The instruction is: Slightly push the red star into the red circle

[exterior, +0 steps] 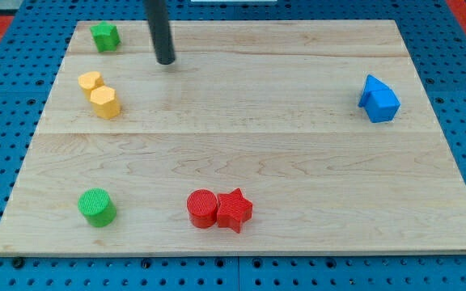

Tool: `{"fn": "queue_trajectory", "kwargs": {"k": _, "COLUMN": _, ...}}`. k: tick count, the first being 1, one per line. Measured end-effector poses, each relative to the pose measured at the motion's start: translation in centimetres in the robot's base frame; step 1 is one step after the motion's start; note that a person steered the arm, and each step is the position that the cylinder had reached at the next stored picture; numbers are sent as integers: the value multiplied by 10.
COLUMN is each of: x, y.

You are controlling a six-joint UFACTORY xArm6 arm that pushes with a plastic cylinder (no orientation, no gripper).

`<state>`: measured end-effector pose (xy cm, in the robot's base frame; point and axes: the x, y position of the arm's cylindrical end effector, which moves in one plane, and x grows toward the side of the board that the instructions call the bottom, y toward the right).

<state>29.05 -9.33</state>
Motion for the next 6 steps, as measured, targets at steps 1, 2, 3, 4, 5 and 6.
{"fn": "queue_trajectory", "kwargs": {"k": 1, "x": 2, "y": 71}}
{"fn": "queue_trajectory", "kwargs": {"k": 2, "x": 28, "y": 139}}
{"fn": "queue_trajectory", "kwargs": {"k": 3, "x": 128, "y": 143}}
{"fn": "queue_trajectory", "kwargs": {"k": 4, "x": 246, "y": 175}}
{"fn": "queue_trajectory", "kwargs": {"k": 5, "x": 326, "y": 164}}
{"fn": "queue_trajectory", "kwargs": {"k": 6, "x": 306, "y": 115}}
